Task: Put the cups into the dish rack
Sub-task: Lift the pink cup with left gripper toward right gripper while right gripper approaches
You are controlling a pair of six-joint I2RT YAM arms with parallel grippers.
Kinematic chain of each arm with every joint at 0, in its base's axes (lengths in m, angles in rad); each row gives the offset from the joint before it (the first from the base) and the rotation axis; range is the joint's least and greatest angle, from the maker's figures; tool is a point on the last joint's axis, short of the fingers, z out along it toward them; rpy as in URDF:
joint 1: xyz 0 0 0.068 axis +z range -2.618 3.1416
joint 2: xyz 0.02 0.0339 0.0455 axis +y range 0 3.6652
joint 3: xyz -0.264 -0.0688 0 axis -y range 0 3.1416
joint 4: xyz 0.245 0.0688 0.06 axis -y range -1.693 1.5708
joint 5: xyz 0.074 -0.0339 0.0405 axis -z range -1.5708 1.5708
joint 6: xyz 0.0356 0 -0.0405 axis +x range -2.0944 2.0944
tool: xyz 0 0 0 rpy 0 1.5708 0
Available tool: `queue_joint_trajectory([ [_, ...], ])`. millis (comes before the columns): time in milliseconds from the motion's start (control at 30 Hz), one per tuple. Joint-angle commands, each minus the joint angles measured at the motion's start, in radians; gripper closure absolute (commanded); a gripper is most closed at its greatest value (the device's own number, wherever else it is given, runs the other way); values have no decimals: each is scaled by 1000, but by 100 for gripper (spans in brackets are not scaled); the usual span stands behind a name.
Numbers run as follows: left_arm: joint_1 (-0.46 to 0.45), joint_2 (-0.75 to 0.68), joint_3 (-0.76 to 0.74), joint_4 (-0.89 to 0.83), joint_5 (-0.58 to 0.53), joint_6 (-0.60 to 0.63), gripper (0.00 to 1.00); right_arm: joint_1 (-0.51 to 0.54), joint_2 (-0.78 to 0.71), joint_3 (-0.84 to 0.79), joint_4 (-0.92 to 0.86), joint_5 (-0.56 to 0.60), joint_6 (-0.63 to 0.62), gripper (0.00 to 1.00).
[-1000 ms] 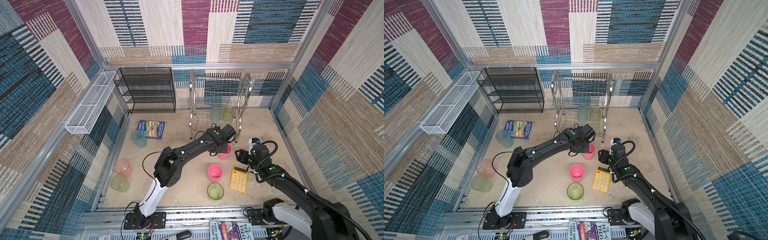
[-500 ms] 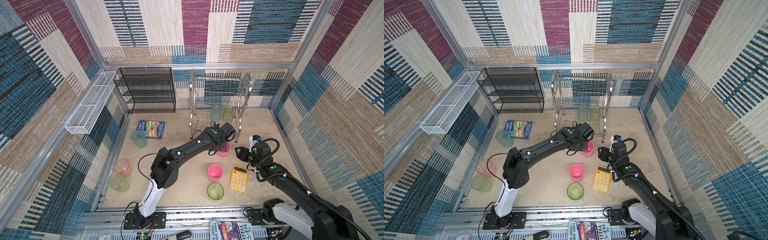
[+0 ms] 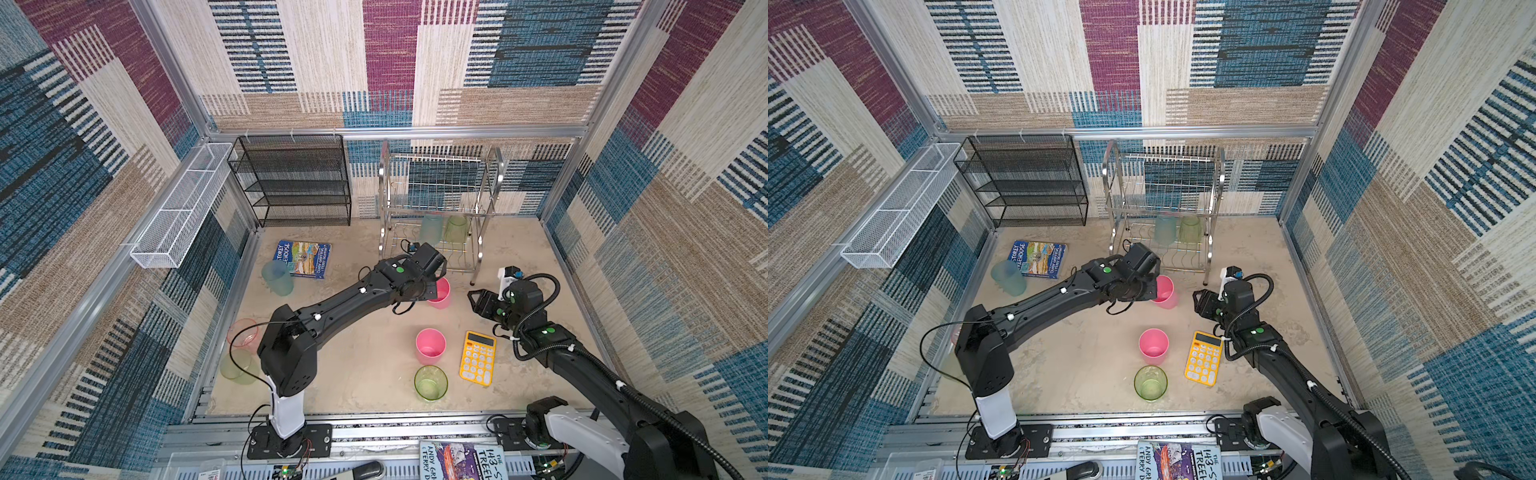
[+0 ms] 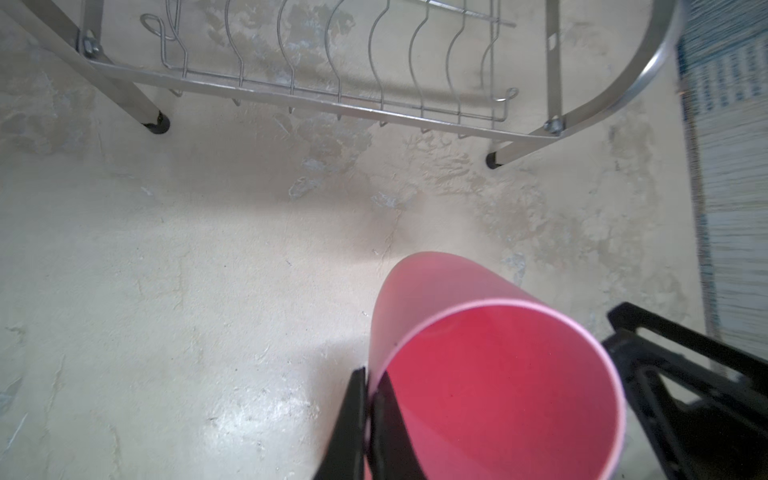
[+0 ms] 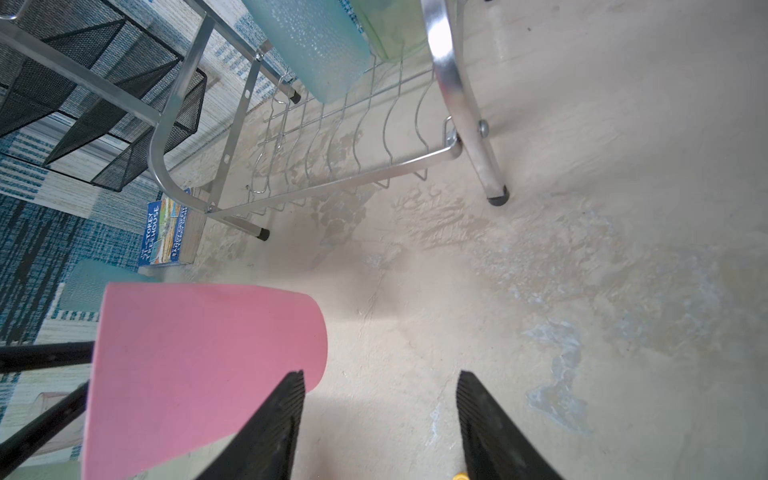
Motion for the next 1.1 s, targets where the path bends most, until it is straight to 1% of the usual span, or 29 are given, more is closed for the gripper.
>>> queue_joint_trajectory([
  [0, 18, -70, -85, 131, 56, 8, 98, 0, 25, 13, 59, -84, 55, 37],
  [233, 47, -204, -275, 316, 91, -5, 99, -1, 80, 49, 142, -199, 188, 27],
  [400, 67, -270, -376, 461, 140, -38, 99, -1, 95, 69, 203, -240, 312, 21],
  [500, 73, -295, -426, 548, 172, -63, 99, -2, 100, 82, 243, -268, 387, 19],
  [633, 81, -317, -480, 653, 197, -80, 100, -2, 104, 103, 261, -274, 483, 16],
  [767, 85, -339, -542, 793, 216, -75, 100, -1, 111, 115, 290, -289, 596, 15],
  [900, 90, -348, -573, 880, 216, -51, 100, -2, 113, 113, 326, -296, 707, 15],
  [1067, 98, -338, -604, 993, 235, -24, 100, -9, 130, 119, 359, -310, 818, 15],
])
